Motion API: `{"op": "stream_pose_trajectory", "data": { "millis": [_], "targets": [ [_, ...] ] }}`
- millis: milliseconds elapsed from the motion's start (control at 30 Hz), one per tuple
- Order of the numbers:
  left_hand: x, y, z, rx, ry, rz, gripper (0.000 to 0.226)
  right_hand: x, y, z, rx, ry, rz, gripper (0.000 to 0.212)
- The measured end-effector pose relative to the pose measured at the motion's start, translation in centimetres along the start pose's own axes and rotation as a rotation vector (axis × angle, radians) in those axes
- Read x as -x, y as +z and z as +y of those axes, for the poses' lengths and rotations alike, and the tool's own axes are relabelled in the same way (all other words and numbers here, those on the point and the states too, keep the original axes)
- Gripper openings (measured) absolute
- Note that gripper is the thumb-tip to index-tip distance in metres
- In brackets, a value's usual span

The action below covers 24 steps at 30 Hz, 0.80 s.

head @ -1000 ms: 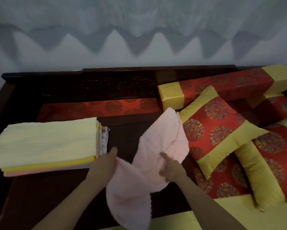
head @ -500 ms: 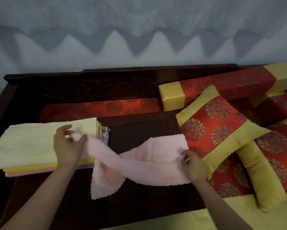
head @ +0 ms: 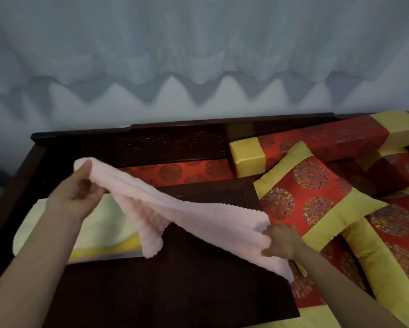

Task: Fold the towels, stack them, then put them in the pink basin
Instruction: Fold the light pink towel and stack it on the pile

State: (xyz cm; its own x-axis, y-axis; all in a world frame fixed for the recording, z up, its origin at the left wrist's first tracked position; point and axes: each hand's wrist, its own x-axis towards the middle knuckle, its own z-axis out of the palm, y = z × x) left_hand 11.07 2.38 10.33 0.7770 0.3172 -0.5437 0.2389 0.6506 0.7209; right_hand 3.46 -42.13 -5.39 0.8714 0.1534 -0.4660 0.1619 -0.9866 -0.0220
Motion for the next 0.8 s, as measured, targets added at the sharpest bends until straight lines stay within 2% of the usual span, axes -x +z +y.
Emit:
{"op": "stream_pose_trajectory", "data": {
  "millis": [133, 200, 300, 333, 367, 433, 500, 533, 567, 700, 800],
  "targets": [
    [-0.1, 1.6, 6.6, -0.004, 0.163, 0.021, 0.02, 1.1, -4.5, 1.1, -0.035, 0.052, -0.004, 0.018],
    [-0.3, 1.5, 9.2, -0.003, 0.226, 0.04, 0.008, 1.5, -5.9, 1.8, -0.069, 0.108, -0.006, 0.021],
    [-0.4, 1.1, 11.7, -0.058, 0.355, 0.142, 0.009, 1.9, -7.5, 2.9, -0.157, 0.15, 0.074, 0.019],
    [-0.3, 1.2, 12.1, -0.103, 0.423, 0.181, 0.008, 2.0, -8.2, 2.9, -0.255, 0.129, 0.126, 0.017],
    [-0.2, 1.6, 12.0, -0.146, 0.481, 0.184, 0.009, 2.1, -9.0, 2.6, -0.405, 0.077, 0.182, 0.024],
    [0.8, 3.1, 11.0, -0.242, 0.526, 0.094, 0.015, 2.7, -11.4, 0.7, -0.706, -0.067, 0.298, 0.026],
    [2.4, 5.2, 8.8, -0.312, 0.51, -0.077, 0.015, 3.3, -14.2, -2.1, -0.833, -0.206, 0.371, 0.016],
    [3.4, 6.4, 7.3, -0.35, 0.499, -0.163, 0.014, 3.6, -15.5, -3.5, -0.86, -0.269, 0.388, 0.019],
    [4.3, 7.4, 5.7, -0.387, 0.49, -0.234, 0.013, 3.9, -17.0, -5.0, -0.867, -0.34, 0.388, 0.022],
    [6.6, 9.6, -0.5, -0.455, 0.369, -0.412, 0.011, 5.7, -21.3, -9.9, -0.837, -0.67, 0.279, 0.011],
    [7.6, 9.9, -3.7, -0.49, 0.274, -0.458, 0.011, 5.9, -22.4, -11.6, -0.752, -0.73, 0.307, 0.017]
  ]
}}
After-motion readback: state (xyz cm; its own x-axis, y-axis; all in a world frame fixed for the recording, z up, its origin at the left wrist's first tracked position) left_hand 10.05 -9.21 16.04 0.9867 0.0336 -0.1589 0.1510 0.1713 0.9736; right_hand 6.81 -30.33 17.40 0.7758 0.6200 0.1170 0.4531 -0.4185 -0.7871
